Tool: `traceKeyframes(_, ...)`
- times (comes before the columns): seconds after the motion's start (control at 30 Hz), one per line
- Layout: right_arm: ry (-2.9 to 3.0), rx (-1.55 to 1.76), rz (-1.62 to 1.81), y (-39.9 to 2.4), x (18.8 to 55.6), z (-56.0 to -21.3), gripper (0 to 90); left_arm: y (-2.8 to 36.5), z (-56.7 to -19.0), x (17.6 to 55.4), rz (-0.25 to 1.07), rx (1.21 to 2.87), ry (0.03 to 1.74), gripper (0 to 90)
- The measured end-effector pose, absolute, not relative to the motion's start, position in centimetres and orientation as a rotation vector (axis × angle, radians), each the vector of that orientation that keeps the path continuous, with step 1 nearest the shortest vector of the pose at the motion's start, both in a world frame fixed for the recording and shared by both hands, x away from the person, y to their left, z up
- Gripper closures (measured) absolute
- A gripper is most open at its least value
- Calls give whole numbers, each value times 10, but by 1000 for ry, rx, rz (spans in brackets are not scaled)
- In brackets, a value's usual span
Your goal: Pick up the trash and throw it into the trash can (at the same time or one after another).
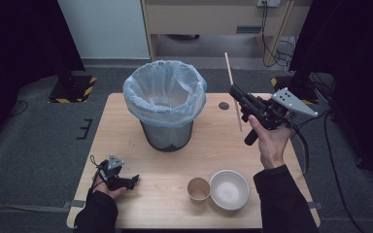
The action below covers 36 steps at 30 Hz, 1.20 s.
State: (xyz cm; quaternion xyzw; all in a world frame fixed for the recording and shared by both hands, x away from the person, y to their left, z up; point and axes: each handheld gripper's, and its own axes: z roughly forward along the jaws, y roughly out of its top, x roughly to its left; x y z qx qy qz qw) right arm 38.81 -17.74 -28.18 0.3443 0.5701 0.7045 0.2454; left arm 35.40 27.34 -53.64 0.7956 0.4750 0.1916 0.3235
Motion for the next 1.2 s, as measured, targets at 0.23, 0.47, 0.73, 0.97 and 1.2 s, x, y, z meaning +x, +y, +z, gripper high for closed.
traceKeyframes(0.23,1538,920,1934,-167,397,-272,859,273,-536,354,503,2087,1247,0)
traceKeyframes(0.47,1522,907,1949,-157,406,-262,859,273,-536,354,502,2087,1247,0)
traceKeyframes(0.73,1526,896,1959,-143,417,-255,859,273,-537,354,503,2083,1247,0)
traceKeyframes(0.97,1533,878,1963,-129,426,-248,859,273,-536,354,503,2085,1246,0)
traceKeyframes(1.2,1544,861,1961,-112,435,-243,859,273,-537,354,503,2084,1246,0)
